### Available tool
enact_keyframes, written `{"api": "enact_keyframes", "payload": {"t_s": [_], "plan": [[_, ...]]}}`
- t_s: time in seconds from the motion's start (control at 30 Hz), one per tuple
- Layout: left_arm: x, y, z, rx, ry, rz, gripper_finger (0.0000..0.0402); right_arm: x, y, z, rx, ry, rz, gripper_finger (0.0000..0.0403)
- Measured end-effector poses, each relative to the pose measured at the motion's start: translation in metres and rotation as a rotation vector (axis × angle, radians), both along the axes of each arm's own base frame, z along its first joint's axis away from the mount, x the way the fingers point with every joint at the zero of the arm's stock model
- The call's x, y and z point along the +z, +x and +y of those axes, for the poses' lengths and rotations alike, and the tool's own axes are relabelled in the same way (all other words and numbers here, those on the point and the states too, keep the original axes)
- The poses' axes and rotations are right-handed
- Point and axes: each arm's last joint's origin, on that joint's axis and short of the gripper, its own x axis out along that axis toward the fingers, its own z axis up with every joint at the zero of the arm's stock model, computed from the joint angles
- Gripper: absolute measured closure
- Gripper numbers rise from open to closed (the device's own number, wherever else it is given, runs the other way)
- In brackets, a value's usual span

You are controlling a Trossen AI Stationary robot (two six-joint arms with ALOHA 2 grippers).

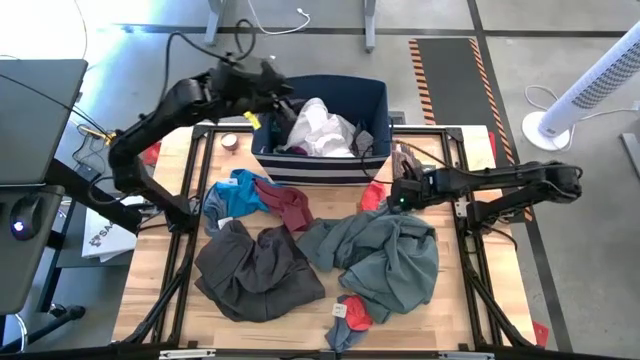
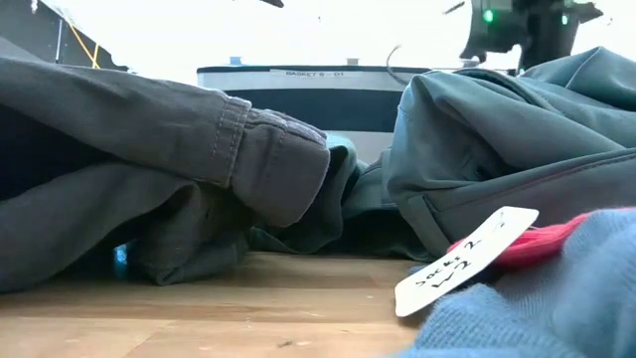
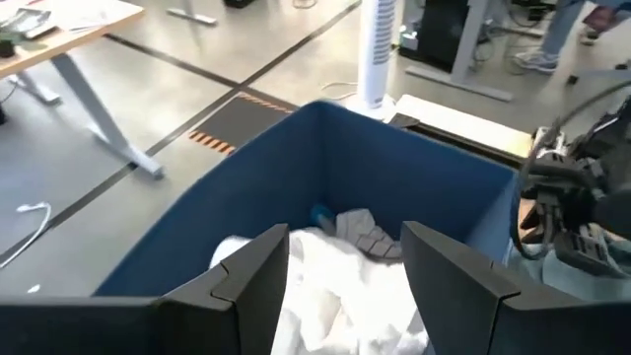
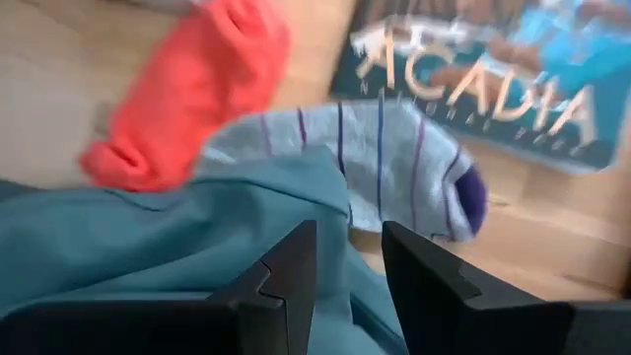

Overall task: Sort clothes
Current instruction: Put the grey sock into the blue laundry bin

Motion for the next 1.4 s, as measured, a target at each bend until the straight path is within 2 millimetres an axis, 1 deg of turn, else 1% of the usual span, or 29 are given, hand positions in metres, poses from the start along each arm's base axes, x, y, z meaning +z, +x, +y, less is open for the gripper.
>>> {"api": "enact_keyframes", "payload": {"t_s": [0.13,0.2,0.3,0.43,0.67,0.83,0.9,1.03,1.13,1.3,1.37,1.4], "plan": [[0.003,-0.009,-0.009,0.023,0.002,0.013,0.0206,-0.028,-0.008,-0.003,-0.001,0.039,-0.009,0.0289],[0.004,-0.011,-0.013,0.024,0.001,0.016,0.0206,-0.035,-0.013,-0.004,-0.011,0.011,0.019,0.0289],[0.003,-0.01,-0.017,0.026,0.0,0.028,0.0206,-0.036,-0.015,-0.005,-0.014,-0.055,0.044,0.0289],[0.001,-0.009,-0.021,0.027,0.002,0.051,0.0206,-0.032,-0.015,-0.006,-0.033,-0.123,0.052,0.0289],[-0.001,-0.01,-0.026,0.048,0.011,0.084,0.0206,-0.033,-0.021,-0.017,-0.095,-0.148,0.106,0.0289],[-0.002,-0.01,-0.028,0.052,0.004,0.087,0.0206,-0.034,-0.021,-0.022,-0.1,-0.145,0.109,0.0289],[-0.002,-0.01,-0.028,0.057,0.003,0.089,0.0206,-0.039,-0.022,-0.022,-0.101,-0.132,0.097,0.0289],[-0.003,-0.009,-0.03,0.056,0.003,0.096,0.0206,-0.064,-0.03,-0.017,-0.102,-0.028,0.048,0.0289],[-0.002,-0.009,-0.031,0.057,0.007,0.096,0.0206,-0.077,-0.04,-0.015,-0.155,-0.01,0.041,0.0289],[-0.002,-0.009,-0.031,0.065,0.005,0.094,0.0206,-0.08,-0.042,-0.007,-0.14,-0.019,0.056,0.0295],[-0.002,-0.009,-0.031,0.067,-0.001,0.089,0.0206,-0.078,-0.04,-0.004,-0.119,0.004,0.057,0.0314],[-0.003,-0.009,-0.031,0.064,-0.004,0.088,0.0206,-0.077,-0.039,-0.002,-0.108,0.018,0.053,0.033]]}}
